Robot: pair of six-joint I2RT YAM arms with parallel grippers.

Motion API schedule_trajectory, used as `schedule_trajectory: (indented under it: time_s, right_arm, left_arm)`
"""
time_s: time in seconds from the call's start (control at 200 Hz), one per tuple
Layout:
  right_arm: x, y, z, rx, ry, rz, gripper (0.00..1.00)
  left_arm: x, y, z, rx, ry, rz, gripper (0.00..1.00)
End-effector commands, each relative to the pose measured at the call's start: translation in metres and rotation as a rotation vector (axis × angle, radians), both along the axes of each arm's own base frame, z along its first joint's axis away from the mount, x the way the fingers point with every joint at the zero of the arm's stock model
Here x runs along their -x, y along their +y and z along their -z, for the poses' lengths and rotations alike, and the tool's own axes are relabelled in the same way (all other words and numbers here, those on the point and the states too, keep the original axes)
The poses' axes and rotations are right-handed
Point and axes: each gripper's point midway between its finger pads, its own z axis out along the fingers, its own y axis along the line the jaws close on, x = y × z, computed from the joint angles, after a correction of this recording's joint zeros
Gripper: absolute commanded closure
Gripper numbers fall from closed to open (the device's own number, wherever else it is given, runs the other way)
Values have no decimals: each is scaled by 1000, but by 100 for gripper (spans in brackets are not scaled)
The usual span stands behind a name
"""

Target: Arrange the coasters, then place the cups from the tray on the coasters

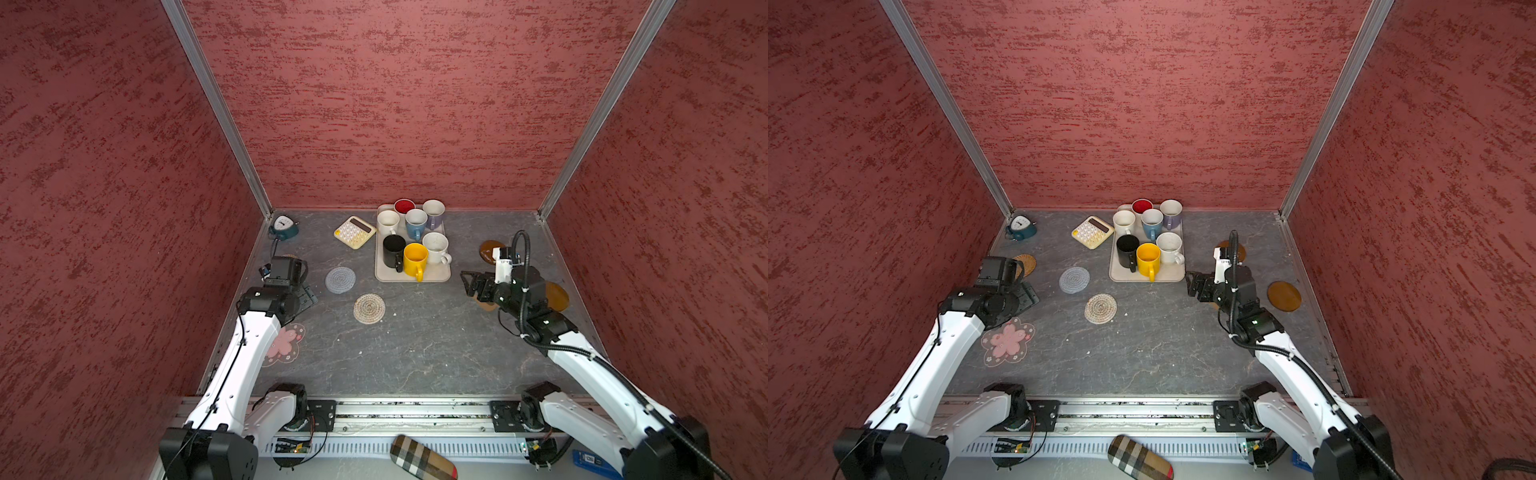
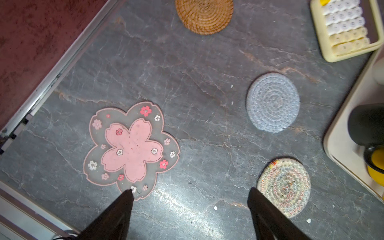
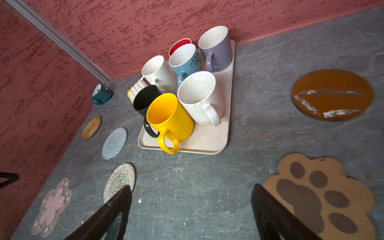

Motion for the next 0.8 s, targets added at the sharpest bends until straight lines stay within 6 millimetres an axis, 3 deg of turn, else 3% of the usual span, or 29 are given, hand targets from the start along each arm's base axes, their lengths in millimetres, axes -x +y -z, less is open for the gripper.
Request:
schedule_trajectory:
  time_s: [0.0,0.11,0.245,0.521,0.791]
  right_arm:
    - [-9,18,-8,-77,-52,-41,9]
    - [-16,24,-1,-112,-52,-40,9]
    - [-13,29,-6,-157,-83,-42,9]
    - [-5,18,-2,-138,-103,-4,8]
    - [-6,18,2,-141,-103,-2,7]
  left_arm:
    - [-2,5,21,71,19,-66,16]
    - [-1,15,45,120,51,-114,26]
    - [-1,19,68,144,111,-145,37]
    - [-4,40,105,155,190,-230,69]
    - [-8,46,124,169,213,-252,73]
